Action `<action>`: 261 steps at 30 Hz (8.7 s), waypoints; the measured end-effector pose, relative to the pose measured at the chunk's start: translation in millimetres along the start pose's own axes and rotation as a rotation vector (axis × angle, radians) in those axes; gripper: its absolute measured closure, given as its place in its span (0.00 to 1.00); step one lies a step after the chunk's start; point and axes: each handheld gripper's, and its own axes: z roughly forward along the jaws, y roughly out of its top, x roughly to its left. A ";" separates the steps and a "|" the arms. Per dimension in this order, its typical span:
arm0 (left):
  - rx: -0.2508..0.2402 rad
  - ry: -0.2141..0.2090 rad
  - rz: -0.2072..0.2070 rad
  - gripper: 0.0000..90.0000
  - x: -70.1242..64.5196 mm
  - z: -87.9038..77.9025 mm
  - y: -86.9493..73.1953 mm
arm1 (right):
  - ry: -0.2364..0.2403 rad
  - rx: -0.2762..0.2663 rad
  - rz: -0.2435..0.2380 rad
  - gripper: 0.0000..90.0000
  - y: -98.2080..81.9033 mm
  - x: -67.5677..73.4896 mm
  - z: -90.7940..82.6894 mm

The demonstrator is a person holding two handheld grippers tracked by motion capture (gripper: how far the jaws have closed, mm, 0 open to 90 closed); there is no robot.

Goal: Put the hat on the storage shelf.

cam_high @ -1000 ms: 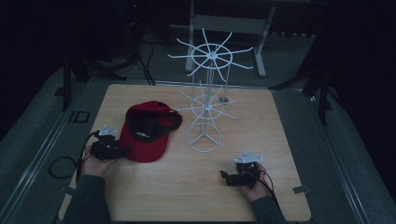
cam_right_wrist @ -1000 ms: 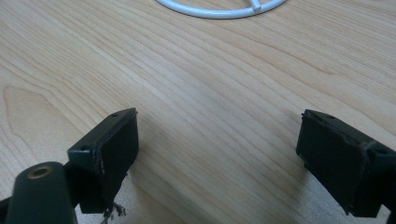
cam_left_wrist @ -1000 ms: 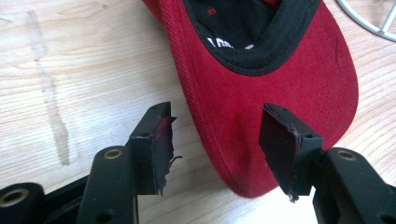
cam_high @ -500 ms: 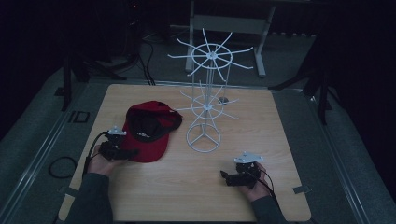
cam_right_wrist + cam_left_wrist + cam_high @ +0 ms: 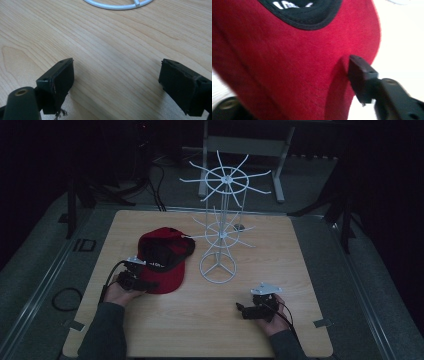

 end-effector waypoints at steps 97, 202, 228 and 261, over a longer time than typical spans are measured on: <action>-0.664 0.129 0.026 0.94 -37.1 -80.4 2.3 | 0.000 -0.002 -0.003 0.14 0.2 -0.3 0.5; -0.871 0.126 0.028 0.94 -73.5 -111.2 46.5 | 0.000 -0.001 0.000 0.14 0.4 -0.2 0.3; -0.901 0.100 0.031 0.93 -84.4 -124.3 51.0 | -0.001 -0.001 0.000 0.14 0.4 -0.2 0.3; -0.938 0.093 0.062 0.93 -100.0 -136.0 46.8 | -0.001 -0.001 0.000 0.14 0.4 -0.2 0.3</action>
